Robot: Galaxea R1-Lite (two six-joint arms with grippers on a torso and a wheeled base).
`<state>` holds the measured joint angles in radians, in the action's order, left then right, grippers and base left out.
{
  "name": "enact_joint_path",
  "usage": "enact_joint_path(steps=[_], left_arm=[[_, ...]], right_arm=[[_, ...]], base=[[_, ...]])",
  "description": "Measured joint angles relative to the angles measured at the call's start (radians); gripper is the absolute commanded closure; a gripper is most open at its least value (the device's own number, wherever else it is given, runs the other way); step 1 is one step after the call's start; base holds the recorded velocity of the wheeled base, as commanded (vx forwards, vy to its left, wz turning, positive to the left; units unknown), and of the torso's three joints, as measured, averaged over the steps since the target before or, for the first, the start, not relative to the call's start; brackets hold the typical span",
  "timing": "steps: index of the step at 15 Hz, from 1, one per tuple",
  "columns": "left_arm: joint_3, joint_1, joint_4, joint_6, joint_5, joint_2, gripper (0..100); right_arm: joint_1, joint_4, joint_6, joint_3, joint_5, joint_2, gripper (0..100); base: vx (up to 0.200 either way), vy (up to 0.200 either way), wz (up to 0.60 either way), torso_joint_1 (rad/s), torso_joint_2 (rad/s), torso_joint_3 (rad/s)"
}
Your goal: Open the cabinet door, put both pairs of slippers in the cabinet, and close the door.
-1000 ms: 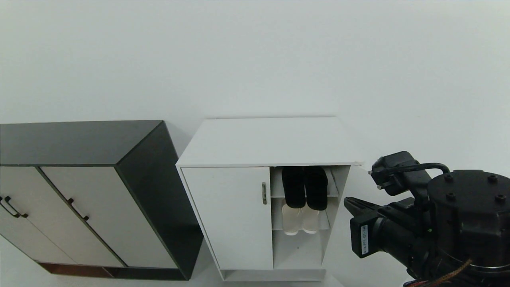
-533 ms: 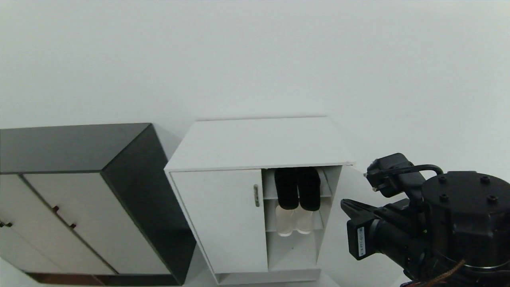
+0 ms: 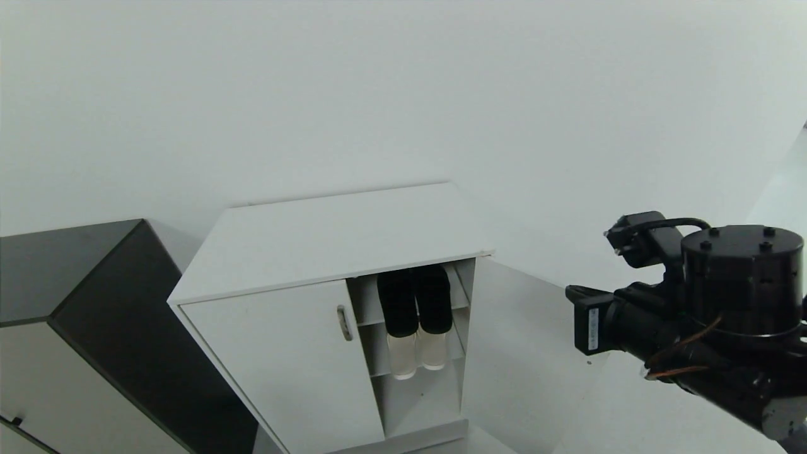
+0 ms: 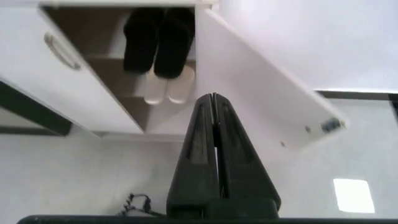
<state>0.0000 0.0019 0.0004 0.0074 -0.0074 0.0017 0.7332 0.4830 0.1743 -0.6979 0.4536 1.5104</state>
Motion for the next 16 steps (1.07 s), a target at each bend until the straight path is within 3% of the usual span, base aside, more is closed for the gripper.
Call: enact_joint_path(steps=[3,7,16], left_arm=[[0.000,0.001,0.000,-0.001,0.000,0.000,100],[0.000,0.000,0.000,-0.001,0.000,0.000,100],[0.000,0.001,0.000,-0.007,0.001,0.000,100]], right_arm=[[-0.155,0.033,0.003,-0.039,-0.092,0.029,100],[-0.258,0.061,0.051,-0.092,-0.123,0.119,100],[-0.416,0.095,0.110,-0.244,-0.154,0.347,100]], base=[[-0.133,0.000,0.00,0.003,0.00,0.003],[-0.200,0.000,0.00,-0.005,0.00,0.004],[0.000,0.000,0.00,0.000,0.00,0.000]])
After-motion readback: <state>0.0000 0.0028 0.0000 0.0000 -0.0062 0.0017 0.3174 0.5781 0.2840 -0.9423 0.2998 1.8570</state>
